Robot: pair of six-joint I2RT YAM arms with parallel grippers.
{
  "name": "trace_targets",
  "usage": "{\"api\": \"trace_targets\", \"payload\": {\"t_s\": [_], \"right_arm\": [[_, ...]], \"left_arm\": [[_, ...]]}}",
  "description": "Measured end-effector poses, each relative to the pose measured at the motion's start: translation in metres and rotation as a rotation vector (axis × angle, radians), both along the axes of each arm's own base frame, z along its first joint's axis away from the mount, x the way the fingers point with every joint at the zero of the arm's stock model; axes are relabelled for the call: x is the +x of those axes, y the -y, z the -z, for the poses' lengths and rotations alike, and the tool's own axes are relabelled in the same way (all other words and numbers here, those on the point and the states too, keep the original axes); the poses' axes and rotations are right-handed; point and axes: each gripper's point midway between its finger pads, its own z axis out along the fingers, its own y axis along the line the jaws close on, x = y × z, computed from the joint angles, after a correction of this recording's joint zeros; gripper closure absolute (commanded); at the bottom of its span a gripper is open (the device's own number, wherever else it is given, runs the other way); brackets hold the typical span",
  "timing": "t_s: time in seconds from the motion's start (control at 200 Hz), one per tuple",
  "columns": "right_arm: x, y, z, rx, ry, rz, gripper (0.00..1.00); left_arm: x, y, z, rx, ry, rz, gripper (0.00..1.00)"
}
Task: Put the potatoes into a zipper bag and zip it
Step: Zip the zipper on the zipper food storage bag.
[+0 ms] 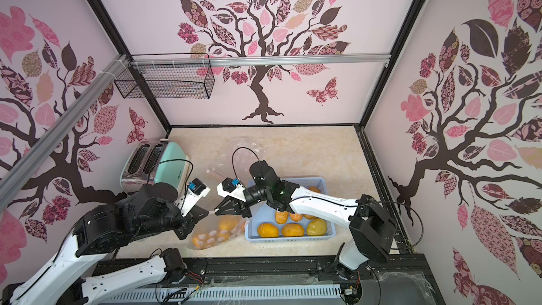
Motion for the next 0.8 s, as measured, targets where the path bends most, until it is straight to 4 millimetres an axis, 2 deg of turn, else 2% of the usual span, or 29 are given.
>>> {"api": "trace_targets", "payload": {"t_s": [0.12,0.34,0.525,0.8], "right_arm": [[0.002,-0.002,-0.010,0.005,-0.001,0.009,0.93],[0.006,-0.009,-0.030,0.010,0.012,0.042,0.93],[0.006,-0.007,-0.030,-0.028,0.026,0.070,0.93],[0.005,0.013,-0.029,-0.104,0.047,0.140,0.91]], "left_arm": [[0.001,-0.003,-0.010,-0.005,0.023,-0.006,1.00],[0.003,-0.014,-0.032,-0.008,0.074,-0.031,1.00],[0.000,-0.023,-0.040,-0.005,0.090,-0.040,1.00],[-0.006,-0.033,-0.049,-0.020,0.116,-0.039,1.00]]}}
